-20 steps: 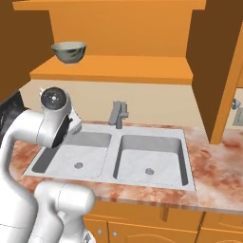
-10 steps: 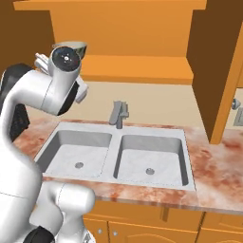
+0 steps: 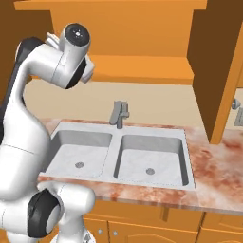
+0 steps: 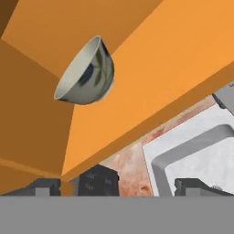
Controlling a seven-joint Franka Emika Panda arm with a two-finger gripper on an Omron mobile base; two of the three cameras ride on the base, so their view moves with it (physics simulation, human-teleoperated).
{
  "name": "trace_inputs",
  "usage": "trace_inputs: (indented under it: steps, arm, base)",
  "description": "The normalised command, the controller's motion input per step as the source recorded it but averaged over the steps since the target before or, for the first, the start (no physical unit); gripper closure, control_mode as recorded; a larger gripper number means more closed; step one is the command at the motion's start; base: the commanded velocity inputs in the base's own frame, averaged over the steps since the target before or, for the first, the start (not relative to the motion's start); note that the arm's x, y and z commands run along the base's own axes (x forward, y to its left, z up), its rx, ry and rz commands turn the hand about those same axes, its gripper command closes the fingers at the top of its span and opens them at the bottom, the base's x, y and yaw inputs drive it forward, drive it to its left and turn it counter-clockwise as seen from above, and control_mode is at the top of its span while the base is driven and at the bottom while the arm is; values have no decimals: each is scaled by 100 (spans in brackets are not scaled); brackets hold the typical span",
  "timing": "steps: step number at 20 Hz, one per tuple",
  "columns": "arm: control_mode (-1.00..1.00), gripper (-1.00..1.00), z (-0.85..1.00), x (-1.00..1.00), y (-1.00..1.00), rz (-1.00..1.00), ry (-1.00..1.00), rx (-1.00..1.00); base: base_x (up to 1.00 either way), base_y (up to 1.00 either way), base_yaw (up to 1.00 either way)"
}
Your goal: Take the smaller bowl and place it next to the appetizer plate on the dining counter , and place the larger bowl next to the plate with cooked food.
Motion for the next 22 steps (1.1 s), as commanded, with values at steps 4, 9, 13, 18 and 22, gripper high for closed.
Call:
trace_inputs:
  steps: [4,9,13,18,22]
  arm:
    - [-100,-100,8,100,33,-6,1,2]
    - [-100,-100,1,100,25,-5,4,0]
    - [-100,-100,14,96,1,-3,5,0]
    - [-100,-100,29,54,3,-1,3,0]
    - [-100,-100,-9,1,2,0,-1,-2]
  base:
    - [0,0,0]
    - [0,0,0]
    - [0,0,0]
    - [0,0,0]
    - [0,0,0]
